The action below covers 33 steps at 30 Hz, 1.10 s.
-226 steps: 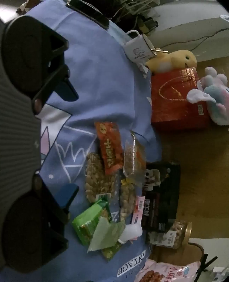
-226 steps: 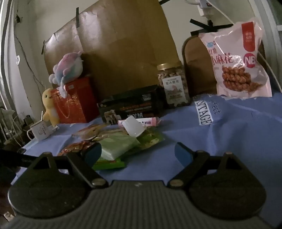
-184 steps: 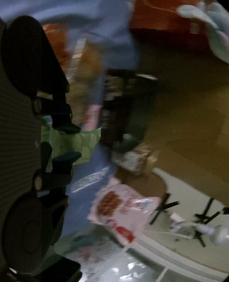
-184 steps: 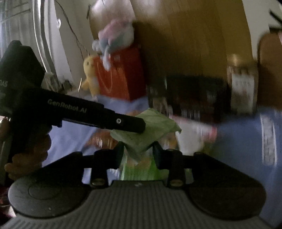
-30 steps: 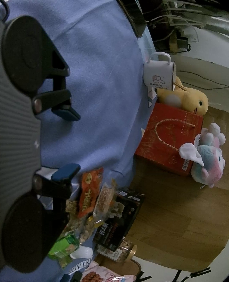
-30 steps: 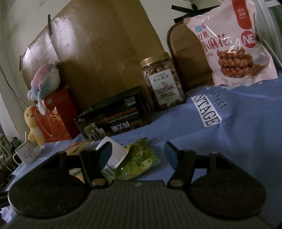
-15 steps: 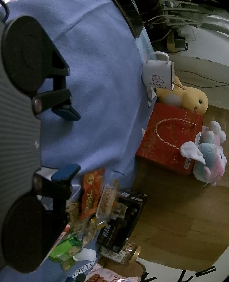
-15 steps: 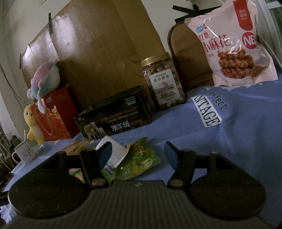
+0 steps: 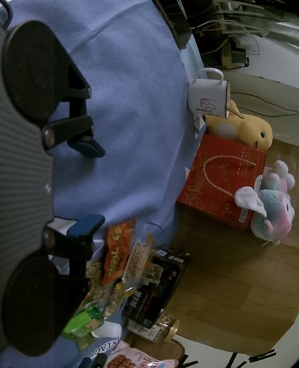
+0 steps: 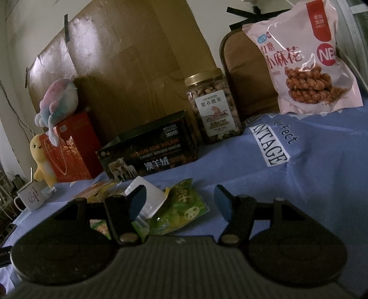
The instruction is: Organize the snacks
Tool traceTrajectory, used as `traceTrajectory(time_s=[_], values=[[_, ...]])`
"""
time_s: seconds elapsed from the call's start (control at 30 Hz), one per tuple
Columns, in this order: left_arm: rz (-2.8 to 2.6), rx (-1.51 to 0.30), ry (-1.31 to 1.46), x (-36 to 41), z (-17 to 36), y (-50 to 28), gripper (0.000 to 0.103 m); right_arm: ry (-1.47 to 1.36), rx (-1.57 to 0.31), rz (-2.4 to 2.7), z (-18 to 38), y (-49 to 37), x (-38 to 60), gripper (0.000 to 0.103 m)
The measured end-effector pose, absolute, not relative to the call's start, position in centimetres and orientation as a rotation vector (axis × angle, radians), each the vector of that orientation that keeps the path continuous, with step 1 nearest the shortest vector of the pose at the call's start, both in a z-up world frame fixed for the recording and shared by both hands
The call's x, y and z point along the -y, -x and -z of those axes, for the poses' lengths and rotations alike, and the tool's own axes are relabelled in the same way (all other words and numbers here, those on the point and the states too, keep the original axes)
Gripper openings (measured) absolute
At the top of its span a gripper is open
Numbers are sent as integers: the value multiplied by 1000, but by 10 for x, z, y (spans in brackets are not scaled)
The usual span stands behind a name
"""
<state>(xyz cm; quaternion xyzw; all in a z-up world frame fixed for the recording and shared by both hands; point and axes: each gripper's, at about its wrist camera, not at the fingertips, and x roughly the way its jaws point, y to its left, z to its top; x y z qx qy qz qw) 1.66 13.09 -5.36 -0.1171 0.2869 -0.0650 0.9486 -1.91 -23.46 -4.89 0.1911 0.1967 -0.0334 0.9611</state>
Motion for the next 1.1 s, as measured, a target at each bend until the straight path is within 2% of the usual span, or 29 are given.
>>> traceTrajectory(time_s=[0.5, 0.7, 0.9, 1.1], values=[[145, -585, 249, -133, 53, -16, 59, -350, -418, 90, 47, 17, 231, 67], [144, -587, 233, -129, 53, -17, 63, -352, -379, -33, 26, 40, 238, 67], [156, -592, 214, -125, 52, -19, 70, -326, -495, -317, 21, 63, 251, 67], [155, -596, 202, -123, 52, -20, 70, -195, -662, -495, 37, 70, 232, 67]])
